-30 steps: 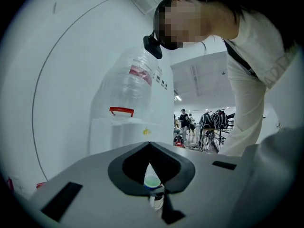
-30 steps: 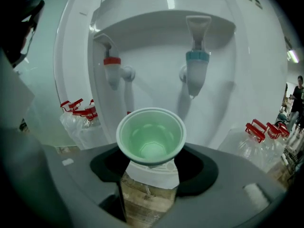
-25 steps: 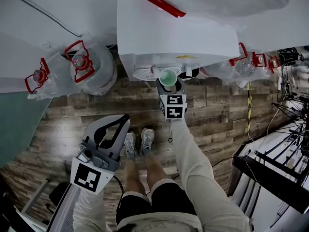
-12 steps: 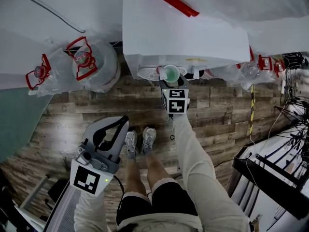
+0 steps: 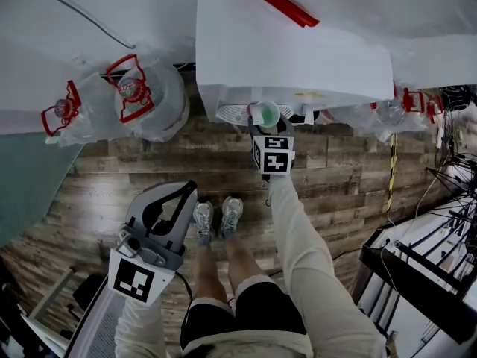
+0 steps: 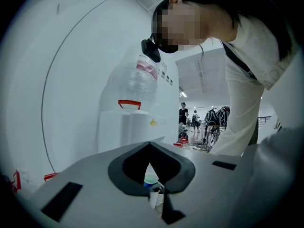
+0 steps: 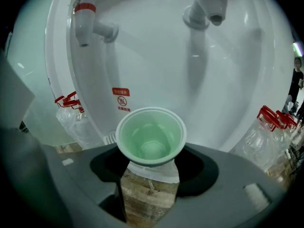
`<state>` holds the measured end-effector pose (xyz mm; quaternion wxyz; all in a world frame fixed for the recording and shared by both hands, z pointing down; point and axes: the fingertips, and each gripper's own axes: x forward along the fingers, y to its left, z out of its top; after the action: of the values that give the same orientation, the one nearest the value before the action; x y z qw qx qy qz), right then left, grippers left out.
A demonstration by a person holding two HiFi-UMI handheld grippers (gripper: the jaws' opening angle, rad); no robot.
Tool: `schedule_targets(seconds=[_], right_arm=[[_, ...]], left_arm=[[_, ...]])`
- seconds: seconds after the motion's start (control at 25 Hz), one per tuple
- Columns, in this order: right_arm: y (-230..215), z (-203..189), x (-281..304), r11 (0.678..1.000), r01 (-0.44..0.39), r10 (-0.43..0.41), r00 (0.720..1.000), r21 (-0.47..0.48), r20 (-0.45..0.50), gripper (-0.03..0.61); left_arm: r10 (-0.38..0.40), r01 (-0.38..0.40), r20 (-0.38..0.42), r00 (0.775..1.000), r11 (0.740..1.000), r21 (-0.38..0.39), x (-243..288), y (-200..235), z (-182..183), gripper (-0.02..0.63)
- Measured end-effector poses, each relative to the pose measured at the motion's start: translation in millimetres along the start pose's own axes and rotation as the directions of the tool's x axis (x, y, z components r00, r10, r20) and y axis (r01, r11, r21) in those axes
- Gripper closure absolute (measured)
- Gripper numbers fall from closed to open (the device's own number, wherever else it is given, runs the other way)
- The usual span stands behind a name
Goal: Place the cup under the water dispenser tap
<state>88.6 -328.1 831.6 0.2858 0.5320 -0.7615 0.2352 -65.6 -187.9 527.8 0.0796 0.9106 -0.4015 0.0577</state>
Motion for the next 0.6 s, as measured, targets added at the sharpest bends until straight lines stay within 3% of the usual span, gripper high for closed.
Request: schedule_targets(seconds=[0.32,0.6], right_arm=[[0.4,-5.1,-0.7,0.999,-0.007,0.006,1.0,-0.041,-0.026,0.256],[-0.8,-1.1,-15.4,1.0,-0.024,0.024,1.0,-0.006,-0.004,0.247]], left_arm=[[0.0,0.0,0.002,1.0,1.0,0.004,-1.7,-2.3,2.0,0.609],[-0.012,0.012,0.01,1.0,1.0,0.007,-1.1,-8.8,6.9,0.609]])
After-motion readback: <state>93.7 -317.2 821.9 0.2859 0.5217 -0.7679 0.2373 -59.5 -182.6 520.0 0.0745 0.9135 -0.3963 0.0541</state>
